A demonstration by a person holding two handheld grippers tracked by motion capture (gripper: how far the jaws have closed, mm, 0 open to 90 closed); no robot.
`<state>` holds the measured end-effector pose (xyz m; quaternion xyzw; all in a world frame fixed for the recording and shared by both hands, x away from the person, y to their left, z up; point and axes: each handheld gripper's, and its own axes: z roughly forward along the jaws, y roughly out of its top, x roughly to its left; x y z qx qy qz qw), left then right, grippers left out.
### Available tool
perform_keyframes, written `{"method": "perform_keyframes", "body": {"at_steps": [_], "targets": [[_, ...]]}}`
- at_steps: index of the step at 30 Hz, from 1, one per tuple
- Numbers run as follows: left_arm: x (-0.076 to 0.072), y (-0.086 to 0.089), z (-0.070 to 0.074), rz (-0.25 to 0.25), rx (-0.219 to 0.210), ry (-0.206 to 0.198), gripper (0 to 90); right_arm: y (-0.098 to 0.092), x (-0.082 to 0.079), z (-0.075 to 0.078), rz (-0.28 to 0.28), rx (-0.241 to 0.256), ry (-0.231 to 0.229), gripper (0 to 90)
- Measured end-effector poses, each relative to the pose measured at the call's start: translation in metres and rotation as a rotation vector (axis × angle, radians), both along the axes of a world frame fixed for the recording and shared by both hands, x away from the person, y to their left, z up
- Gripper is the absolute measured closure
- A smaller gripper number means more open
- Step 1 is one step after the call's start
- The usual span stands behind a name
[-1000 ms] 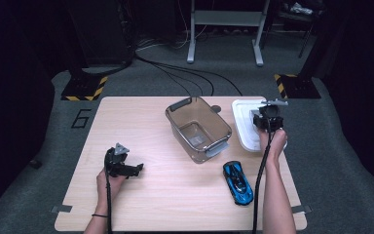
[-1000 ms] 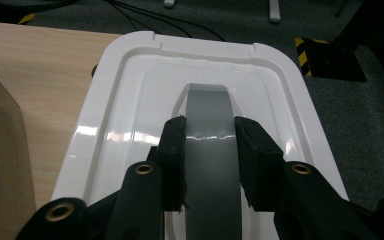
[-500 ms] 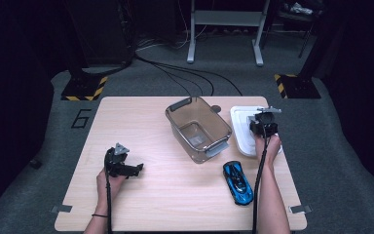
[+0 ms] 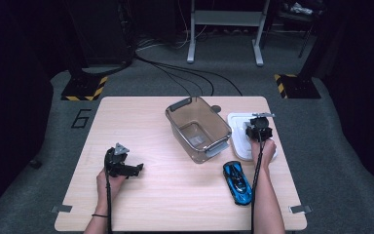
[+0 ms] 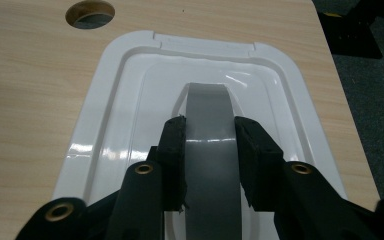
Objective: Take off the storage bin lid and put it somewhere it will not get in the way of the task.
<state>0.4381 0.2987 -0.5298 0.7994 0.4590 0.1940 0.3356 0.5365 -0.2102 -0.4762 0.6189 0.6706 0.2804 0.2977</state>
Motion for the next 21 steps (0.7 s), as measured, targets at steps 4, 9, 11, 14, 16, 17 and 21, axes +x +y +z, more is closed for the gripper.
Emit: {"method": "perform_keyframes", "body": {"at_steps": [4,9,11,14,16,17,21], "targets": [[0.000,0.000,0.000,-0.002,0.002,0.004,0.3,0.001,0.002,-0.006,0.012,-0.013,0.008,66.3],[0.000,0.000,0.000,0.000,0.001,0.004,0.3,0.001,0.002,-0.008,0.010,-0.003,0.017,66.0],[0.000,0.000,0.000,0.000,0.000,0.001,0.3,0.000,0.002,-0.008,0.015,0.008,0.027,64.4],[0.000,0.000,0.000,0.000,0.000,0.001,0.3,-0.003,0.000,-0.004,0.017,0.037,0.034,49.7],[0.000,0.000,0.000,0.000,-0.001,0.002,0.3,-0.004,-0.001,-0.002,0.028,0.073,0.052,41.1],[0.000,0.000,0.000,0.001,-0.001,0.001,0.3,-0.005,-0.003,0.000,0.035,0.071,0.059,34.4],[0.000,0.000,0.000,0.001,-0.001,-0.001,0.3,-0.005,-0.011,0.007,0.054,0.083,0.062,16.1]]}}
